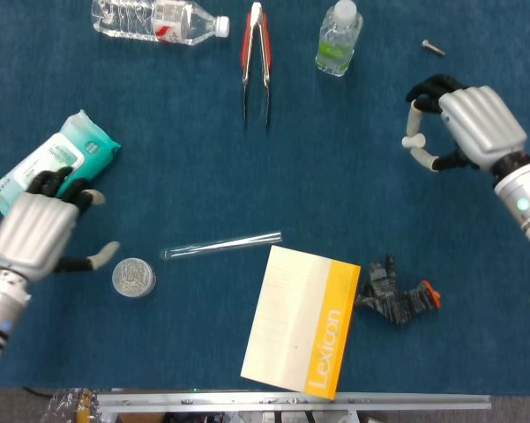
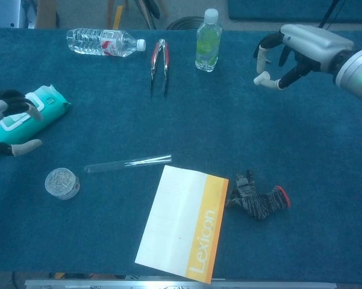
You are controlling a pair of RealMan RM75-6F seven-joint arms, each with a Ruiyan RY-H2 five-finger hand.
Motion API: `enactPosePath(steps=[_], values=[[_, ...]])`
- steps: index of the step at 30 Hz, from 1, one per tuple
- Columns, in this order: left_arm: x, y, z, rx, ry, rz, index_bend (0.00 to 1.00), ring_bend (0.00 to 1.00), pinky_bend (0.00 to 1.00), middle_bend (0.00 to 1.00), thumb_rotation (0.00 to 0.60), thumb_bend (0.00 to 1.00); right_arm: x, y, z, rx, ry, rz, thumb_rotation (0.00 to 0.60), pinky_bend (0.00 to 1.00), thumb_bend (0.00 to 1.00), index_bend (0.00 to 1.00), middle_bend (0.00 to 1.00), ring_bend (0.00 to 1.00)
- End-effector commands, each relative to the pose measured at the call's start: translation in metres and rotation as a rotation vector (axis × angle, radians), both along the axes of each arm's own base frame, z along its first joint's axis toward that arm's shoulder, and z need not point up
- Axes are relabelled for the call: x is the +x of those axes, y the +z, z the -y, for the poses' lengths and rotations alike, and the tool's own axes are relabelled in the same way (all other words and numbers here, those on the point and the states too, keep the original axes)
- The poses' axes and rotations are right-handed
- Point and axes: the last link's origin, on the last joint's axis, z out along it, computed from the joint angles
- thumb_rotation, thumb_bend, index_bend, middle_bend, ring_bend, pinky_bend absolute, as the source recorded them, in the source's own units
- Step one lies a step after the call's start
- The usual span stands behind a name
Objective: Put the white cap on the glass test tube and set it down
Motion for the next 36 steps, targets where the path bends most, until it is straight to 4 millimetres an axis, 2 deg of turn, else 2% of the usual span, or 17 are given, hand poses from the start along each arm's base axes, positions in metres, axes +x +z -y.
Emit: enactPosePath(steps=[1,4,7,10,14,16,28,36], values=[[0.012,-0.018,-0.006,-0.015,-0.01,0.016,0.29,0.11,0.13,0.21,0.19,0.25,0.001,0.003,0.003,-0.004,0.001,0.006,0.6,0.39,0.31,0.62,0.31,0.17],[0.019,-0.029,-0.009,-0.031,-0.015,0.015,0.29,0.11,0.13,0.2,0.194,0.25,0.003,0.006,0.006,-0.01,0.003,0.01,0.6,0.39,0.31,0.62,0.31,0.17],[0.025,-0.039,-0.012,-0.046,-0.026,0.011,0.29,0.1,0.13,0.2,0.225,0.25,0.003,0.007,0.007,-0.01,0.003,0.009,0.6,0.39,0.31,0.62,0.31,0.17],[0.031,-0.049,-0.014,-0.054,-0.036,0.013,0.29,0.1,0.13,0.19,0.332,0.25,0.002,0.007,0.007,-0.009,0.001,0.011,0.6,0.39,0.31,0.62,0.31,0.17],[0.04,-0.057,-0.014,-0.058,-0.054,0.023,0.27,0.07,0.13,0.16,0.562,0.25,0.002,0.008,0.007,-0.011,0.001,0.012,0.6,0.39,0.31,0.62,0.31,0.17],[0.043,-0.062,-0.013,-0.062,-0.061,0.022,0.27,0.06,0.13,0.15,0.599,0.25,0.002,0.009,0.007,-0.013,0.002,0.014,0.6,0.39,0.31,0.62,0.31,0.17],[0.059,-0.094,-0.009,-0.108,-0.077,0.055,0.32,0.06,0.13,0.15,0.6,0.25,0.001,0.011,0.005,-0.014,-0.004,0.02,0.6,0.39,0.31,0.62,0.31,0.17],[0.067,-0.109,-0.01,-0.117,-0.08,0.072,0.32,0.06,0.13,0.15,0.6,0.25,-0.002,0.017,0.004,-0.026,-0.011,0.021,0.6,0.39,0.31,0.62,0.31,0.17]])
